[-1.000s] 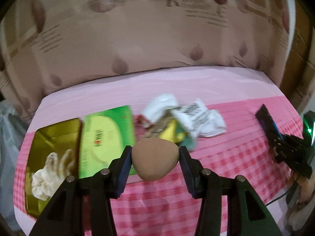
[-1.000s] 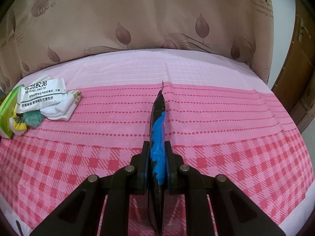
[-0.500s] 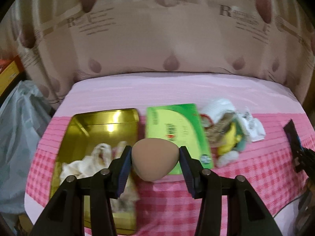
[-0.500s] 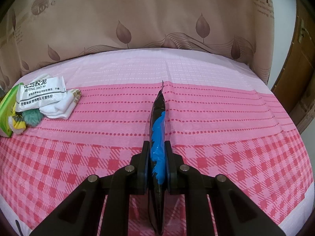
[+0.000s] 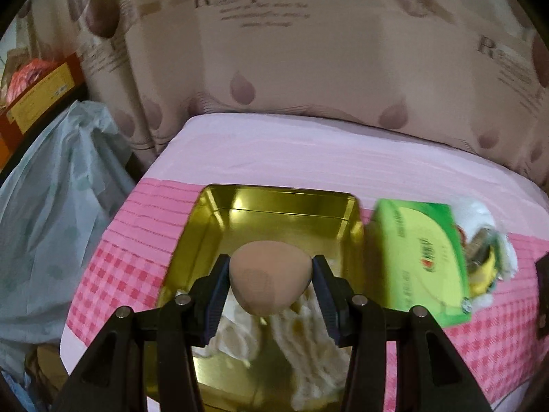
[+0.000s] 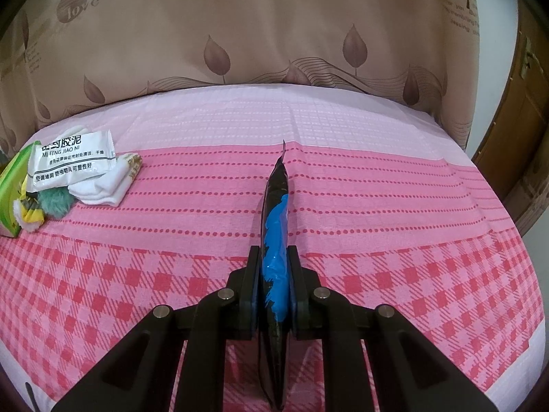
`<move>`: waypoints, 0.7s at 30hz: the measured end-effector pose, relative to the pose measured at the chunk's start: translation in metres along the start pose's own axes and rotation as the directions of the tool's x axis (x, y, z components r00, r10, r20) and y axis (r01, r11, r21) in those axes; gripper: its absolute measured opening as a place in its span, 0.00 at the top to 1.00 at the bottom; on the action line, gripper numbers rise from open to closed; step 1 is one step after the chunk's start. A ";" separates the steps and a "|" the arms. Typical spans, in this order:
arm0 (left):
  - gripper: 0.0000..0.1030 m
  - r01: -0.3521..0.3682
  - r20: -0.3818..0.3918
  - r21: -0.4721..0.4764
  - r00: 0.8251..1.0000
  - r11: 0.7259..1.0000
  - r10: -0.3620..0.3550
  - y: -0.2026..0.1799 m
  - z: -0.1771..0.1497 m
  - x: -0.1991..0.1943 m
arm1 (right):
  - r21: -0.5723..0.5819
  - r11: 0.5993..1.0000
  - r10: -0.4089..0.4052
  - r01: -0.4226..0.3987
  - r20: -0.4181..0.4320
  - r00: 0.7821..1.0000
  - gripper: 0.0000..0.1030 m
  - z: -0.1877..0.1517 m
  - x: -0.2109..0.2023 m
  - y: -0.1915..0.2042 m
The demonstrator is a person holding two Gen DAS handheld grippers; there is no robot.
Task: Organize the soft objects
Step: 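Carry the sponge over the gold tin with the left tool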
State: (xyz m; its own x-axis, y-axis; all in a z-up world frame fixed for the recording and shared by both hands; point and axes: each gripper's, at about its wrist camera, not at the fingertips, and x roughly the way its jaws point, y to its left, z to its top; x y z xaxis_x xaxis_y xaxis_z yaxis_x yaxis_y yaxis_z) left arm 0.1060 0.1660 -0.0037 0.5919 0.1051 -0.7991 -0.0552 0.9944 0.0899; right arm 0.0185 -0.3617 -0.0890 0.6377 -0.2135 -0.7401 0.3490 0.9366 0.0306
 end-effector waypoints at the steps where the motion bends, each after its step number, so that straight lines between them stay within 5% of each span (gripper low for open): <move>1: 0.53 -0.005 -0.003 -0.004 1.000 1.000 0.005 0.003 0.001 0.003 | -0.001 1.000 -0.001 0.001 0.000 1.000 0.88 0.000 0.000 0.000; 21: 0.50 -0.028 -0.156 -0.025 0.988 0.999 0.023 0.026 0.009 0.080 | -0.027 1.000 -0.014 0.013 -0.001 1.000 0.88 0.000 0.001 0.000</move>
State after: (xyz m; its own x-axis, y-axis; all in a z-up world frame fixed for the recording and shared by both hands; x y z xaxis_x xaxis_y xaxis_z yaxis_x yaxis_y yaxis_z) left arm 0.1589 0.1999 -0.0599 0.4580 0.1285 -0.8796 -0.0916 0.9911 0.0971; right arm 0.0189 -0.3617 -0.0896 0.6325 -0.2259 -0.7409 0.3391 0.9408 0.0026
